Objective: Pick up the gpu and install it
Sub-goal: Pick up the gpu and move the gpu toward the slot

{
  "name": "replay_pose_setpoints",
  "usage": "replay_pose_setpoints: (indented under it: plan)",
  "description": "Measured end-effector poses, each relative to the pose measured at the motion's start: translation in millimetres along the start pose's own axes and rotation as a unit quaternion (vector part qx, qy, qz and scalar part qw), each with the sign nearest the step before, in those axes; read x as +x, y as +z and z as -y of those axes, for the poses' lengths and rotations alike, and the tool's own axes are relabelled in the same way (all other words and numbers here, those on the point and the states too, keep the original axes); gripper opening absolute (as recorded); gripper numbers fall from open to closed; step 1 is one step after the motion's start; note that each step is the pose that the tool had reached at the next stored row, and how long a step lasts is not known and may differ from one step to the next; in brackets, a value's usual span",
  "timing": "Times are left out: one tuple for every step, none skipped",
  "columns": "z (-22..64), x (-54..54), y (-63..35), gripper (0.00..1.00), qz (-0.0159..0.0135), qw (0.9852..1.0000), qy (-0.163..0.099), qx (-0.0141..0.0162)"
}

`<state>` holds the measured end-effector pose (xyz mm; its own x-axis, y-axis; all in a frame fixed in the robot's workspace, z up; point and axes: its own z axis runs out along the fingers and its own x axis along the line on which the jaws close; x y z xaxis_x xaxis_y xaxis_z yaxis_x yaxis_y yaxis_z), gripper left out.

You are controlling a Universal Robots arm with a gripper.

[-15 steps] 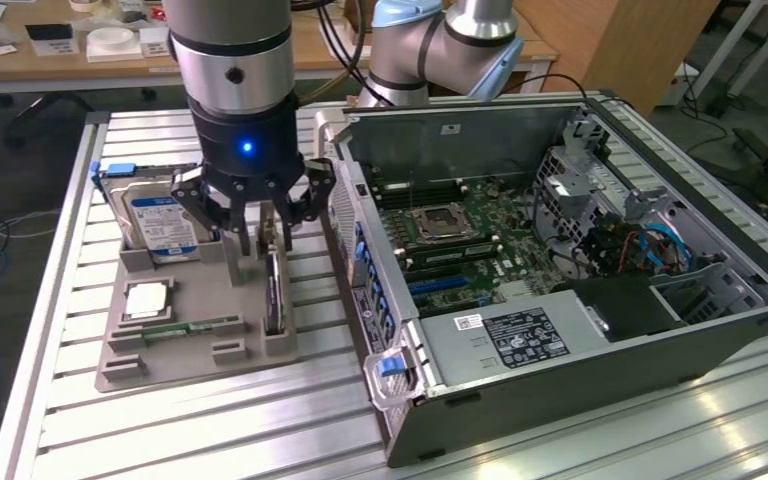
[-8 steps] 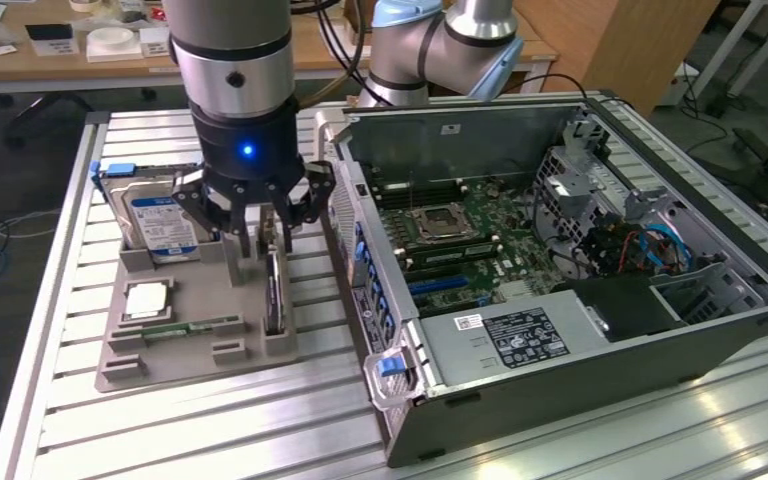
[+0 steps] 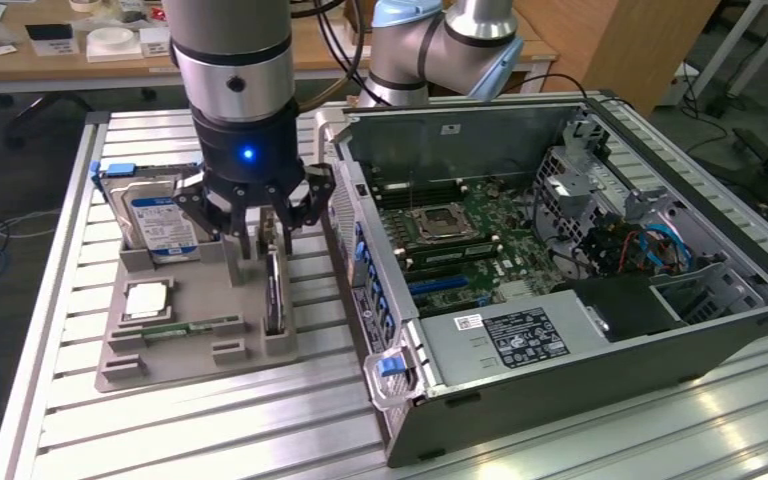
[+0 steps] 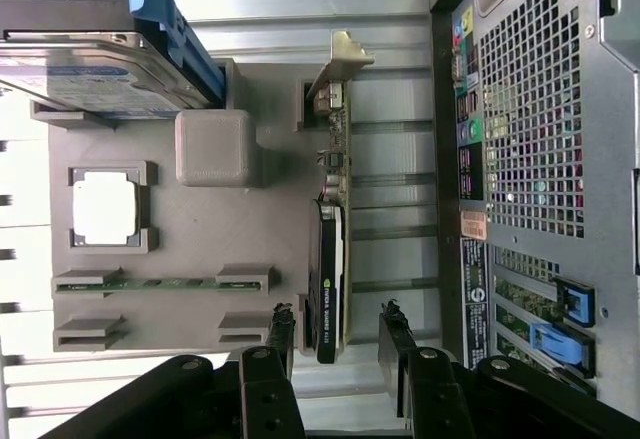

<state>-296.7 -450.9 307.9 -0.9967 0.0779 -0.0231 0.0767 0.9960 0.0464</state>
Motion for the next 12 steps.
replay_pose_setpoints:
  plan:
    - [0.0, 0.0, 0.1, 0.47, 0.0000, 1.0000, 0.000, 0.0000]
    - [0.0, 0.0, 0.3, 0.47, 0.0000, 1.0000, 0.000, 0.0000]
    - [0.0, 0.0, 0.8, 0.47, 0.0001, 1.0000, 0.000, -0.0001]
    - [0.1, 0.0, 1.5, 0.47, 0.0002, 1.0000, 0.000, -0.0002]
    - [0.1, 0.1, 2.1, 0.47, 0.0001, 1.0000, 0.000, 0.0000]
    - [0.1, 0.1, 2.9, 0.47, 0.0000, 1.0000, 0.000, 0.0000]
    - [0.2, 0.1, 3.7, 0.47, 0.0001, 1.0000, 0.000, 0.0000]
    - [0.2, 0.1, 4.2, 0.47, 0.0001, 1.0000, 0.000, -0.0001]
    - [0.2, 0.1, 4.6, 0.47, 0.0000, 1.0000, 0.000, 0.0000]
    - [0.2, 0.1, 5.0, 0.47, 0.0000, 1.0000, 0.000, 0.0000]
    - [0.3, 0.1, 5.3, 0.47, 0.0000, 1.0000, 0.000, 0.0000]
    - [0.3, 0.1, 5.6, 0.47, 0.0000, 1.0000, 0.000, 0.0000]
